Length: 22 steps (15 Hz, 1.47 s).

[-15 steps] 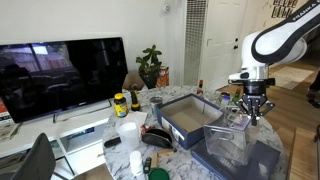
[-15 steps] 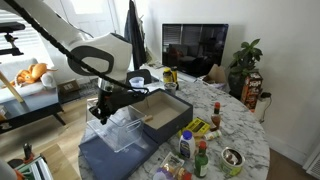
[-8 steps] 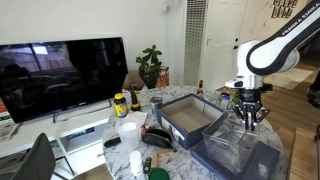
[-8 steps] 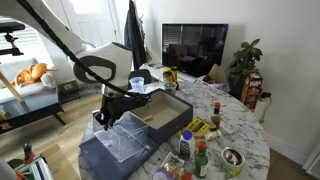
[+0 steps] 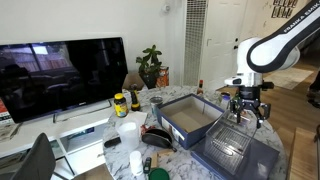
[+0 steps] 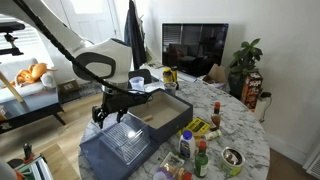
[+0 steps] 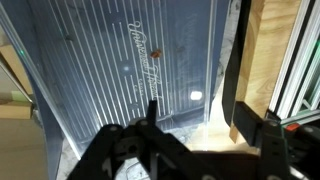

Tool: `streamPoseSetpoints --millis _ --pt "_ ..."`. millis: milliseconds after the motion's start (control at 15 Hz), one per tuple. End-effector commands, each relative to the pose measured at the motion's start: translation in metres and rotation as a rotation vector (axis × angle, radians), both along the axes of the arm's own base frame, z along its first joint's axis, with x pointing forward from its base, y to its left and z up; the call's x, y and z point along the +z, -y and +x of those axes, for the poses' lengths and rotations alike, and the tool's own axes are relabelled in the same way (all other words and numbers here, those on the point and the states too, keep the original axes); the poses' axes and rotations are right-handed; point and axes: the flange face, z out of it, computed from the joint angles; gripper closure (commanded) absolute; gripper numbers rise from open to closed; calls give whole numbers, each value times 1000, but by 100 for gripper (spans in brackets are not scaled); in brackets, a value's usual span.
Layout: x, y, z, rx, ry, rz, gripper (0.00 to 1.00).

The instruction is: Pick up the blue box lid from the blue box and put it on the table, pick up the clear storage container from the blue box and put it on the blue box lid

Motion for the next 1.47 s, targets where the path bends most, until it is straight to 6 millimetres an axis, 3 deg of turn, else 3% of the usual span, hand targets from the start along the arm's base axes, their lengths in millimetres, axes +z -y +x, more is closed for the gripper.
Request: streamPoseSetpoints --millis 0,67,200,267,333,600,800,933,1000,1400 --pt "37 5 -3 -69 60 -32 0" --pt "44 5 -14 -97 81 -34 0" --pt "79 8 1 -197 132 -47 0" --pt "92 9 -4 -264 156 -67 0" --pt "99 10 -18 -318 175 -87 0" --pt "145 14 -24 -507 176 -148 0" --pt "168 15 -30 -631 168 -188 0" --pt "180 15 -31 -708 175 -205 0" --pt "171 14 -24 -645 173 -166 0" --pt "179 15 -26 -697 182 -172 0"
